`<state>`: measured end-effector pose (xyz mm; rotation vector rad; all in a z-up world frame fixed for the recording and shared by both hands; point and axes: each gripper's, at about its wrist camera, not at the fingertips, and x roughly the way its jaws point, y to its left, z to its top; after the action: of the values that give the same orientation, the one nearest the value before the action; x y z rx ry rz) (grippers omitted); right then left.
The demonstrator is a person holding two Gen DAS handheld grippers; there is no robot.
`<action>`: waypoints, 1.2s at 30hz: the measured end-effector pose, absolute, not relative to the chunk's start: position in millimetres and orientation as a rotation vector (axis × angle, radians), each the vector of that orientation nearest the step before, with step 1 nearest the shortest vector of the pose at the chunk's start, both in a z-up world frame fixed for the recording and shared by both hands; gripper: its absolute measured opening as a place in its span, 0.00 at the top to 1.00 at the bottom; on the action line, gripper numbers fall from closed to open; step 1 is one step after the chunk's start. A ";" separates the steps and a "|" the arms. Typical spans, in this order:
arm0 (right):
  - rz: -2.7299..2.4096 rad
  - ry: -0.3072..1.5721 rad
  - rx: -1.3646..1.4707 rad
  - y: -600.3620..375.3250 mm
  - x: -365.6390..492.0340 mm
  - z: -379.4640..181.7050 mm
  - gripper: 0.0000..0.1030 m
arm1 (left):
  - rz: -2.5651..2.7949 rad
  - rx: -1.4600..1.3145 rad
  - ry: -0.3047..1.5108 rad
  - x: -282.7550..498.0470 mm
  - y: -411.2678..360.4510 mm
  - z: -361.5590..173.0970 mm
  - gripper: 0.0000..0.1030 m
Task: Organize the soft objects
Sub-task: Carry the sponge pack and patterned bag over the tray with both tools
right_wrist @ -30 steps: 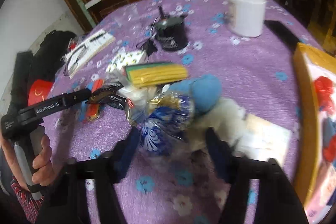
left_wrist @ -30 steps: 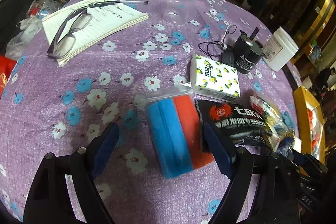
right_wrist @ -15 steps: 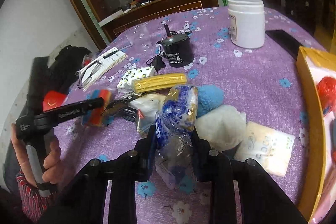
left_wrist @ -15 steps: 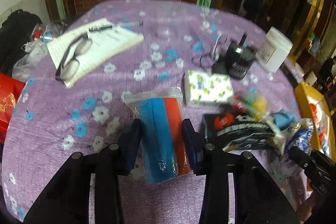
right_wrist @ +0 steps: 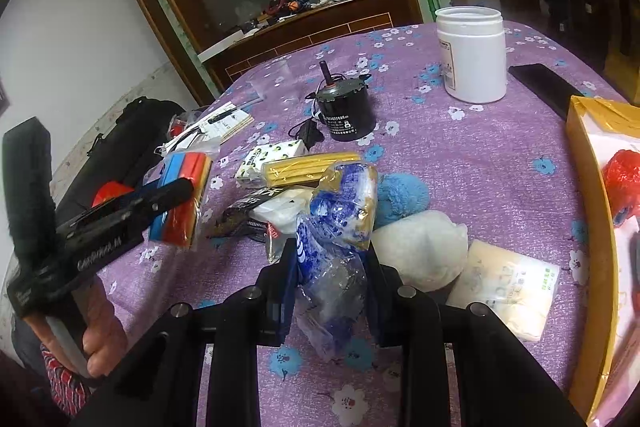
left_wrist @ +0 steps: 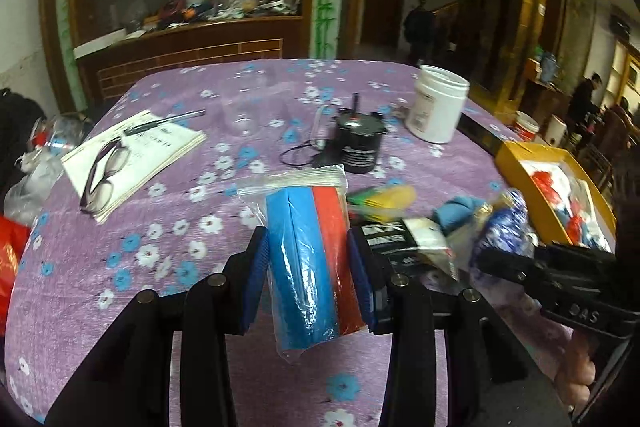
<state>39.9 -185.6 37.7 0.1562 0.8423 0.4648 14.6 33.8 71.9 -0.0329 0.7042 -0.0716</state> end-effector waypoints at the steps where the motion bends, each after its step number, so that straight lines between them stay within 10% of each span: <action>1: 0.458 0.837 0.150 -185.6 39.6 38.2 0.71 | -0.074 -0.021 0.701 13.7 30.8 72.1 0.64; 36: 0.411 0.806 0.275 -254.1 -10.6 72.2 0.68 | -0.217 0.006 0.615 -24.9 -24.7 102.2 0.64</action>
<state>-10.6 -254.1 72.2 0.2746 0.8059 0.4106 -24.9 -24.7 102.2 0.0062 0.6149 -0.2172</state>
